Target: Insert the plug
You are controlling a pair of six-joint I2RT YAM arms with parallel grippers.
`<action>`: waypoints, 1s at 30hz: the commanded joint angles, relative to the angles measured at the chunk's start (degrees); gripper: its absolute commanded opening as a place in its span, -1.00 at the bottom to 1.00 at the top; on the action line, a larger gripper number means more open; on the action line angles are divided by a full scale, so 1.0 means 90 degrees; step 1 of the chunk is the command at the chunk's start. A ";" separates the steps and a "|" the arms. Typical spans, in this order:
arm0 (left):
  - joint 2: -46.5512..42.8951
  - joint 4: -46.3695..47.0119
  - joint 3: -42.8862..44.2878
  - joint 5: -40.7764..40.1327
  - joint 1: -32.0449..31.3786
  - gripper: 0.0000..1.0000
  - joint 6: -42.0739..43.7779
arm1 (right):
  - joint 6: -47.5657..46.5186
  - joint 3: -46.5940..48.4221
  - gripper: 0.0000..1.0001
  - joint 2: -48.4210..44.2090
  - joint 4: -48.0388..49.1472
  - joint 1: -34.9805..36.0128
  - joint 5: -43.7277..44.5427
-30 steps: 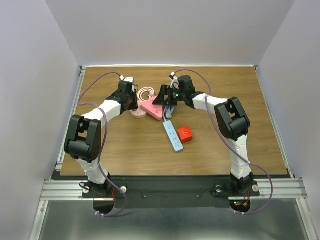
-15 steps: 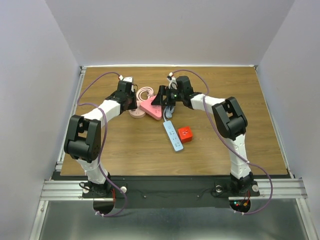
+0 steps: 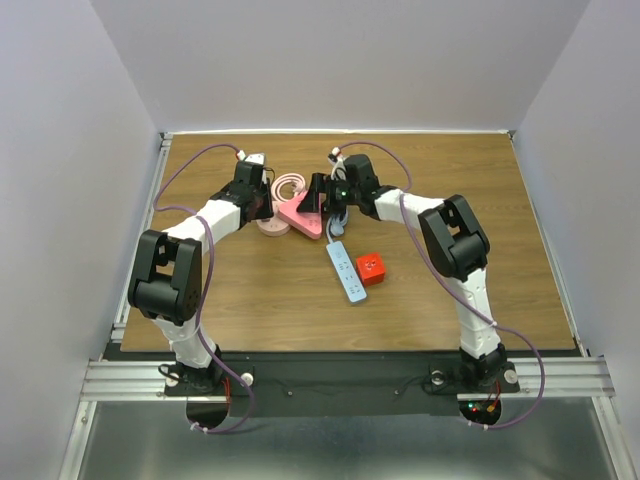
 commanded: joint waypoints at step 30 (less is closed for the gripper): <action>-0.0043 -0.0055 -0.0127 0.0734 -0.0155 -1.00 -0.0094 | 0.0212 0.0856 -0.51 0.0712 -0.1097 0.0478 0.0595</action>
